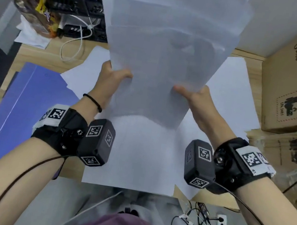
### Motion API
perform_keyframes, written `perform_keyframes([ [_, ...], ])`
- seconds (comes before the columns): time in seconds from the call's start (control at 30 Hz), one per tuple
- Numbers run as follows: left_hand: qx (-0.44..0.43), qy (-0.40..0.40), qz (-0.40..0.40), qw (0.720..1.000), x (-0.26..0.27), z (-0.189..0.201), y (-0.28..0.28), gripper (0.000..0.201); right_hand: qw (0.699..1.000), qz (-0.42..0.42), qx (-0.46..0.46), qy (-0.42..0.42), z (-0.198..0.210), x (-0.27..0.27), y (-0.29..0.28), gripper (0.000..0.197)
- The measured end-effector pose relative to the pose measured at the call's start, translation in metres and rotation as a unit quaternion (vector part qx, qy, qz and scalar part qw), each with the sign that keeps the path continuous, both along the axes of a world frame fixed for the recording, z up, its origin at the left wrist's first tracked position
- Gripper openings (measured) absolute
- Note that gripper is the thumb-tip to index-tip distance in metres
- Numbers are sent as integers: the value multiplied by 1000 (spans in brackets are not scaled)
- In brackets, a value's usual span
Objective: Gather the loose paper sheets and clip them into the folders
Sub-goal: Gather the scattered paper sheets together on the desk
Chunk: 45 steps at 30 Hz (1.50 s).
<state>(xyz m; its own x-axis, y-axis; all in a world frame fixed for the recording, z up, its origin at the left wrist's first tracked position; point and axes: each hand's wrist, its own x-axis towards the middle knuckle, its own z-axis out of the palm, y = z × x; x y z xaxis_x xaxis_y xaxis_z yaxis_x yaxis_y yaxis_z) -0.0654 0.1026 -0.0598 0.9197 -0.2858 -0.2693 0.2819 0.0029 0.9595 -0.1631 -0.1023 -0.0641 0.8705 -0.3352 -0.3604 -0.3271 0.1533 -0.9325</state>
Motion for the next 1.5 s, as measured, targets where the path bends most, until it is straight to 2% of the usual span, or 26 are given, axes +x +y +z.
perform_keyframes([
  [0.07, -11, -38, 11, 999, 0, 9, 10, 34, 999, -7, -1, -31, 9, 3, 11, 26],
  [0.13, 28, -46, -11, 998, -3, 5, 25, 35, 1000, -3, -1, -31, 6, -6, 22, 26],
  [0.27, 126, 19, -90, 988, -25, -23, 50, 35, 999, 40, -12, 21, -20, -41, 40, 36],
  [0.37, 119, 22, -65, 991, -31, -17, 47, 33, 999, 7, -34, 9, -15, -42, 46, 29],
  [0.5, 71, -44, -42, 996, -17, 14, 32, 35, 994, -84, -63, -41, 18, -16, 44, 24],
  [0.57, 51, -63, -28, 996, -12, 20, 31, 39, 992, -94, -63, -52, 24, -13, 40, 26],
  [0.63, 64, -53, -36, 996, -15, 13, 36, 40, 995, -75, -59, -24, 18, -21, 42, 30],
  [0.77, 138, 57, -133, 980, -33, -21, 53, 37, 994, -19, -46, 100, -22, -53, 50, 35],
  [0.83, 151, 58, -158, 974, -30, -22, 48, 37, 993, -25, -47, 109, -29, -55, 49, 37],
  [0.93, 125, 19, -120, 985, -17, 2, 32, 30, 994, -53, -56, 78, -9, -40, 42, 32],
  [1.03, 85, -11, -76, 993, -9, 21, 23, 35, 996, -66, -57, 20, 19, -27, 35, 22],
  [1.1, 68, -13, -54, 996, -13, 18, 25, 38, 996, -69, -48, -6, 21, -30, 35, 24],
  [1.17, 88, 17, -49, 995, -22, -1, 31, 35, 997, -60, -47, 13, 5, -41, 41, 28],
  [1.3, 165, 79, -91, 979, -45, -35, 36, 27, 992, -60, -35, 108, -30, -68, 55, 28],
  [1.4, 150, 50, -102, 982, -38, -22, 22, 27, 988, -100, -39, 113, -23, -58, 49, 32],
  [1.5, 108, 23, -100, 989, -22, 4, 4, 31, 987, -144, -44, 62, 4, -35, 36, 19],
])
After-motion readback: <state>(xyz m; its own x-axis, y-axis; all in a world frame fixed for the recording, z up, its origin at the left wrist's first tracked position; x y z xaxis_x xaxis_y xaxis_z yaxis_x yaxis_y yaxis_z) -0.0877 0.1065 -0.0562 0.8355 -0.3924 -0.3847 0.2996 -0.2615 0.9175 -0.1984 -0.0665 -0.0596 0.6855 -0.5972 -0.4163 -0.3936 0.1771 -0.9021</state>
